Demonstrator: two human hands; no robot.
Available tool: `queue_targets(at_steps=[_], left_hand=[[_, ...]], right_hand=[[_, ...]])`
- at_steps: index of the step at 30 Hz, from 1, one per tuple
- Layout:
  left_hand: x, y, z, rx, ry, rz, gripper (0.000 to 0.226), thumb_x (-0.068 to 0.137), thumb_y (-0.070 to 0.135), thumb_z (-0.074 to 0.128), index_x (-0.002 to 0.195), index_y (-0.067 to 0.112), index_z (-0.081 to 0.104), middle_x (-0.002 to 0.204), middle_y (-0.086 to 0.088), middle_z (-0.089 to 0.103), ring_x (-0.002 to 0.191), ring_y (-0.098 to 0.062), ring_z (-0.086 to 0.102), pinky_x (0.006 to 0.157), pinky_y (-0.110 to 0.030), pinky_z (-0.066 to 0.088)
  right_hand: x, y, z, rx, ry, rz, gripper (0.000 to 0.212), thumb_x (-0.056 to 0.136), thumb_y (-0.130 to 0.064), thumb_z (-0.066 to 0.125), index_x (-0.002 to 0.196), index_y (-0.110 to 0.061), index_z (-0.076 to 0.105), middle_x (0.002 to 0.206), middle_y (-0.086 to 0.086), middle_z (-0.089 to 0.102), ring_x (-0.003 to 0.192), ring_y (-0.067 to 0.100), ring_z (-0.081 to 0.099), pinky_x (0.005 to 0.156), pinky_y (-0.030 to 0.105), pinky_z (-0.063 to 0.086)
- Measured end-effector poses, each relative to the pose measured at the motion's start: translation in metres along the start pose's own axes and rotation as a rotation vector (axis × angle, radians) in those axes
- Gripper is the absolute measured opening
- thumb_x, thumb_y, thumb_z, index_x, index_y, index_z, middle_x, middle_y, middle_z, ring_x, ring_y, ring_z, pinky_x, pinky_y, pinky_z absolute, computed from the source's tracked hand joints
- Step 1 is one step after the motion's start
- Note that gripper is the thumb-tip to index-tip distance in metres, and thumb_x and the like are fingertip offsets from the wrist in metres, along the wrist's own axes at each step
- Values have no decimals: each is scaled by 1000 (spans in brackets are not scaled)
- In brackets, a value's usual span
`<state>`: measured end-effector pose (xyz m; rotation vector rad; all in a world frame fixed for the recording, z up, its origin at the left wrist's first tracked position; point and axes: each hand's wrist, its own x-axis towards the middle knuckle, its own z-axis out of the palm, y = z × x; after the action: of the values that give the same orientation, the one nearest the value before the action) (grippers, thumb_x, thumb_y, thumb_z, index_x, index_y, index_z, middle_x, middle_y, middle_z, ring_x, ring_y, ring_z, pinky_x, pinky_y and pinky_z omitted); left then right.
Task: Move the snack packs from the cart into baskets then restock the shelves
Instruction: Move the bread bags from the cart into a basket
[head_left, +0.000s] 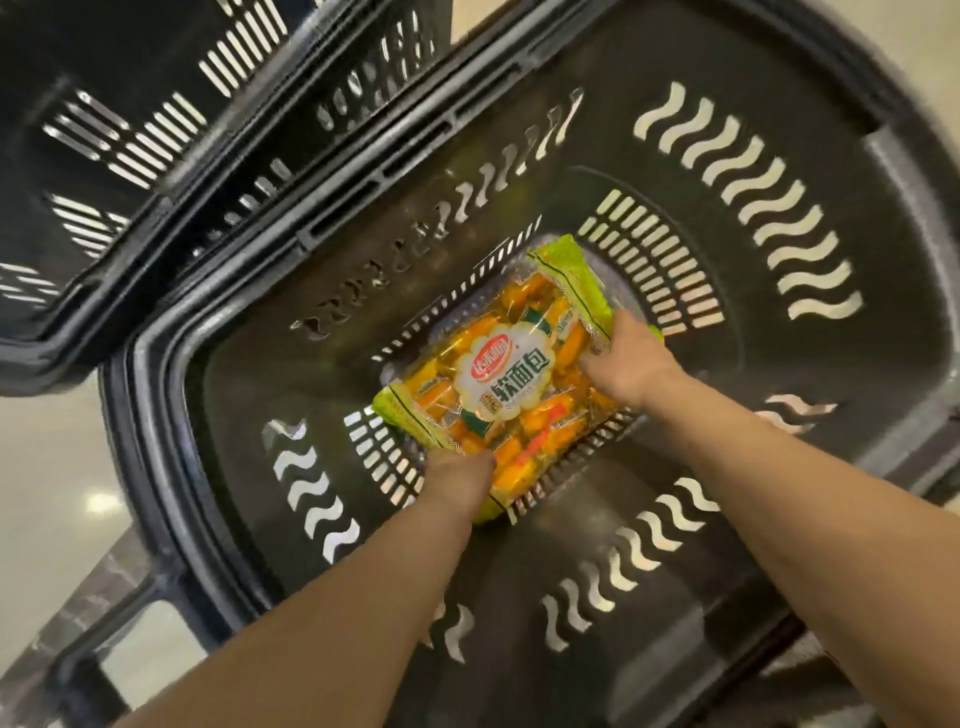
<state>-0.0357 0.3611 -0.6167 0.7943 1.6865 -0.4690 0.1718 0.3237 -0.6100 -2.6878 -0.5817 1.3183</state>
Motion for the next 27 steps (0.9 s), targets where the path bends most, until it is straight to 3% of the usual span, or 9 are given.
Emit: queue_targets(at_steps=[5, 9, 11, 13, 16, 19, 25, 27], left_hand=[[-41, 19, -28, 412, 6, 437, 68, 92, 21, 66, 154, 26, 36, 145, 0, 50, 138, -26, 47, 116, -45, 41], [-104, 42, -55, 716, 73, 731, 60, 95, 12, 57, 151, 13, 37, 145, -9, 46, 139, -29, 41, 116, -40, 35], [-143, 51, -71, 873, 130, 858, 60, 99, 21, 55, 155, 14, 34, 152, -8, 41, 143, -29, 37, 116, -39, 33], [-191, 61, -88, 1068, 212, 942, 67, 104, 35, 49, 162, 17, 21, 167, -8, 24, 153, -30, 22, 125, -42, 24], [-276, 76, -112, 1328, 336, 1050, 73, 105, 50, 40, 165, 22, 8, 172, -8, 6, 158, -33, 6, 128, -47, 12], [-368, 91, -134, 1448, 417, 1124, 78, 103, 57, 38, 165, 25, 5, 173, -8, -1, 158, -35, -2, 128, -51, 4], [-525, 95, -164, 1513, 496, 1394, 81, 97, 57, 50, 164, 26, 16, 172, -11, 9, 158, -39, 3, 127, -56, 3], [-569, 88, -166, 1573, 515, 1413, 82, 99, 59, 46, 164, 27, 9, 173, -9, 2, 158, -38, -3, 127, -57, 0]], right_hand=[[-38, -10, -22, -80, 23, 9, 66, 89, -38, 63, 146, -13, 39, 143, 18, 50, 131, 39, 48, 106, 46, 45], [-99, -27, -60, -203, 141, -109, 62, 92, -36, 60, 147, -15, 41, 136, 16, 53, 127, 36, 48, 102, 45, 43], [-135, -35, -80, -340, 226, -168, 63, 92, -41, 60, 149, -19, 41, 130, 13, 55, 123, 34, 50, 100, 45, 44], [-176, -45, -104, -447, 329, -236, 64, 88, -41, 64, 146, -21, 47, 127, 13, 57, 122, 32, 50, 104, 47, 43], [-246, -62, -142, -494, 446, -267, 66, 83, -38, 72, 143, -22, 53, 139, 17, 55, 135, 36, 45, 116, 60, 28], [-326, -80, -183, -462, 490, -257, 66, 85, -40, 71, 147, -26, 50, 152, 18, 46, 145, 38, 36, 121, 62, 17], [-483, -89, -247, -292, 617, -230, 71, 80, -40, 76, 145, -26, 52, 150, 14, 47, 143, 35, 38, 121, 60, 20], [-528, -84, -262, -231, 645, -212, 72, 80, -41, 75, 147, -27, 49, 151, 13, 45, 143, 34, 36, 122, 58, 20]])
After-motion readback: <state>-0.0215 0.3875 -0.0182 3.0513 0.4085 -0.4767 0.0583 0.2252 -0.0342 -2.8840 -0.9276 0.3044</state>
